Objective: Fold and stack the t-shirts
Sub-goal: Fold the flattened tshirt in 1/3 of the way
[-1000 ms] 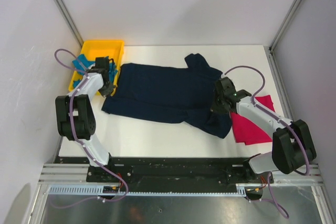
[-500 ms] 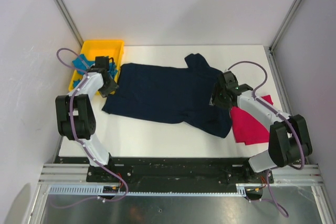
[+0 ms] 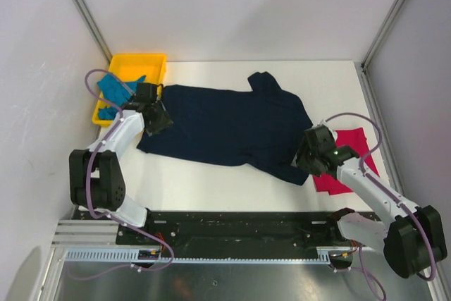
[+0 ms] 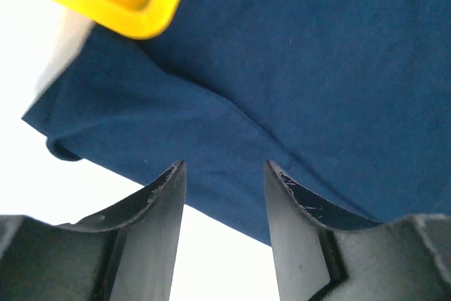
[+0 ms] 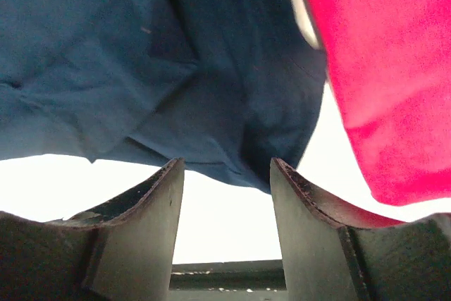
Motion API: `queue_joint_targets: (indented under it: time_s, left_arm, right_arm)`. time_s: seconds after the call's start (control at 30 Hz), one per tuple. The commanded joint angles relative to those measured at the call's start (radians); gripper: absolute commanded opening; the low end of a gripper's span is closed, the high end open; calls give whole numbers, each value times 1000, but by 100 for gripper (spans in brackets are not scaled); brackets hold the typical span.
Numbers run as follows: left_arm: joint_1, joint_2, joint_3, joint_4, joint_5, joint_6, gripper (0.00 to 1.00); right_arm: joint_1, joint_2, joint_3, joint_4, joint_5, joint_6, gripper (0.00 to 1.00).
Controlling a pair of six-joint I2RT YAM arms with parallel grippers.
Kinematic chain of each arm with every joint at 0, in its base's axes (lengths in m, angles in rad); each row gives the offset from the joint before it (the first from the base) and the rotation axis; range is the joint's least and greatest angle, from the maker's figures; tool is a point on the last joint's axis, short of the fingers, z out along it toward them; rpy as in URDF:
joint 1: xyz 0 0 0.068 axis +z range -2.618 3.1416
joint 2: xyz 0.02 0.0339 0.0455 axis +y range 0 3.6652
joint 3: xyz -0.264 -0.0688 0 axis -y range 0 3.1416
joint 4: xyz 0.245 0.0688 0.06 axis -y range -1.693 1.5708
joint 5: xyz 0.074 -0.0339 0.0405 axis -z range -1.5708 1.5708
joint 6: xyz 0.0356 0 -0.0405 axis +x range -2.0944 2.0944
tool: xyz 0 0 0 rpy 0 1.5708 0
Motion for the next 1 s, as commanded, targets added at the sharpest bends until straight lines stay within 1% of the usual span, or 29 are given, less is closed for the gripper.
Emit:
queue_joint_targets:
  time_s: [0.0, 0.27, 0.33, 0.4, 0.53, 0.57, 0.63, 0.77, 0.97]
  left_arm:
    - [-19, 0, -40, 31, 73, -15, 52]
    - [-30, 64, -54, 54, 111, -28, 51]
    - [-37, 79, -59, 60, 111, -32, 51]
    - [-41, 93, -64, 63, 111, -40, 51]
    - [-50, 115, -80, 70, 102, -56, 50]
    - [-53, 121, -84, 70, 97, -59, 50]
    - [-55, 131, -92, 72, 87, -65, 50]
    - [-59, 140, -103, 72, 62, -72, 50]
    - [-61, 149, -115, 71, 40, -77, 50]
  right_arm:
    - [2, -61, -81, 52, 14, 93, 56]
    - [62, -22, -132, 118, 54, 123, 56]
    - [68, -11, -142, 128, 55, 133, 52]
    - [70, 0, -146, 135, 57, 139, 42]
    - [49, 19, -141, 128, 64, 126, 15]
    - [34, 24, -134, 115, 71, 116, 10]
    - [3, 33, -117, 76, 95, 96, 3]
    - [-49, 36, -85, 12, 117, 44, 0]
    - [-73, 48, -46, -54, 148, 6, 2]
